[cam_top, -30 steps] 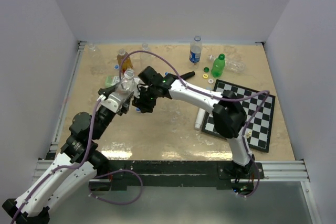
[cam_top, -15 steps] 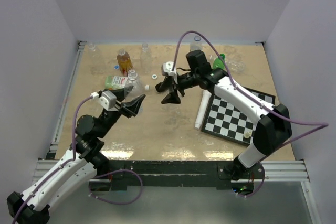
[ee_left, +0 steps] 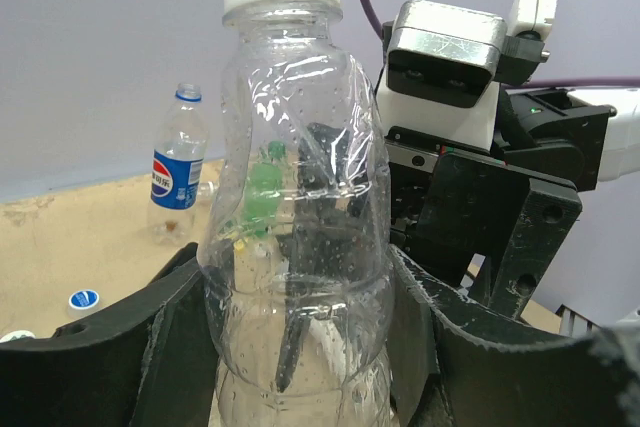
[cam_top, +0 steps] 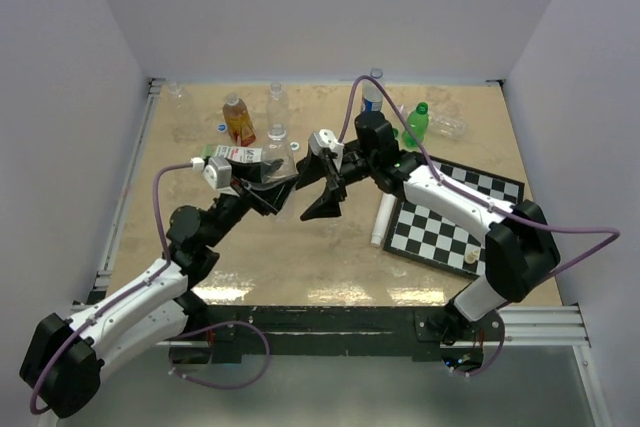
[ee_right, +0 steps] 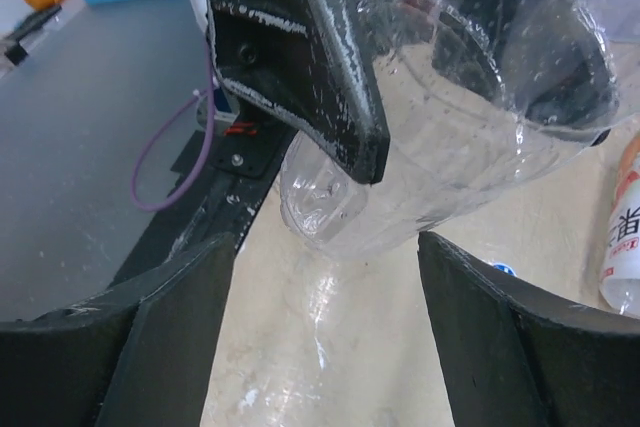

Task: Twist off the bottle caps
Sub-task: Place the plastic bottle at the center of the board.

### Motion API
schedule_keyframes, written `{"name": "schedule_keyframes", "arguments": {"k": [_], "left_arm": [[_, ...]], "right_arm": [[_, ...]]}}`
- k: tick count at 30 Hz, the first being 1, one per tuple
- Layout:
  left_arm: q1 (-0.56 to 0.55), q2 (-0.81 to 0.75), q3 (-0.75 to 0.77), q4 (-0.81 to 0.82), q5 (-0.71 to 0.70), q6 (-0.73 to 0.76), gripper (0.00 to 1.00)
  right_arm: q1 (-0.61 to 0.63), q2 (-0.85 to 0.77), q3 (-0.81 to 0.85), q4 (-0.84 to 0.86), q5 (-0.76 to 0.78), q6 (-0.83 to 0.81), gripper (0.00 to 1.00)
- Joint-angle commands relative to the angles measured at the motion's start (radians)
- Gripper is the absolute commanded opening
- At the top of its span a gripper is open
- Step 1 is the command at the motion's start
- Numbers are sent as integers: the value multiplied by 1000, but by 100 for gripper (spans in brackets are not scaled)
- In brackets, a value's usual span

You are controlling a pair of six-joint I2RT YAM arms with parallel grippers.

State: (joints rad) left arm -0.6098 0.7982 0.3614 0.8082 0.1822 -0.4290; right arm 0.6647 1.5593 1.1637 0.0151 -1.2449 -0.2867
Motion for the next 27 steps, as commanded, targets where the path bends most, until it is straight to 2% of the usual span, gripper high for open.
{"name": "schedule_keyframes", "arguments": {"k": [1,6,10,12,14,16,19,23,27], "left_arm": [[-2,48,-4,216,56,-82,10],[-4,59,8,226,46,-79,10],[-5,45,10,214,34,-73,10],[-5,42,7,212,30,-71,10],[-7,48,5,215,26,-73,10],[-7,61,2,227,26,-77,11],[-7,81,-2,253,25,-86,12],[-7,91,-7,261,17,-91,16],[-7,78,-10,244,8,-88,28]], "right_arm": [[39,15,-24,265,-16,250,79],[58,56,-56,416,10,444,79],[58,74,-47,439,33,488,84],[58,76,-48,460,41,512,93],[58,77,-47,482,35,535,93],[58,77,-62,584,19,627,93],[56,79,-102,756,12,780,88],[59,84,-105,758,18,804,79],[59,93,-113,754,15,794,56]]}}
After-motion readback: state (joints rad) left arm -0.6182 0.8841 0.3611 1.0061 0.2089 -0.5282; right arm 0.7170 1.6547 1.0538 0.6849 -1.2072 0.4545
